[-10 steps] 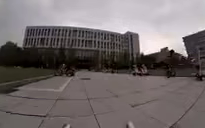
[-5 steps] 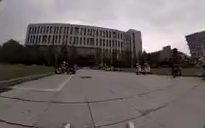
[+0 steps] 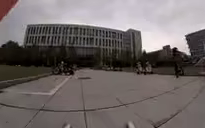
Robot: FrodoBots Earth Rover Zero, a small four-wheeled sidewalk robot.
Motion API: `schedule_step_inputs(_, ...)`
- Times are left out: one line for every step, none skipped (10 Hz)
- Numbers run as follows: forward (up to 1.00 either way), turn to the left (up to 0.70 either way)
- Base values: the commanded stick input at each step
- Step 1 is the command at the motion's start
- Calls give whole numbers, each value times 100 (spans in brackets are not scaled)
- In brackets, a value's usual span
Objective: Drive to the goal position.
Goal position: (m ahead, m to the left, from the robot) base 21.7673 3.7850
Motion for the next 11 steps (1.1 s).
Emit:
schedule_step_inputs(70,0)
schedule_step_inputs(70,0)
schedule_step_inputs(70,0)
schedule_step_inputs(70,0)
schedule_step_inputs(70,0)
schedule_step_inputs(70,0)
schedule_step_inputs(70,0)
schedule_step_inputs(70,0)
schedule_step_inputs(70,0)
schedule_step_inputs(70,0)
schedule_step_inputs(70,0)
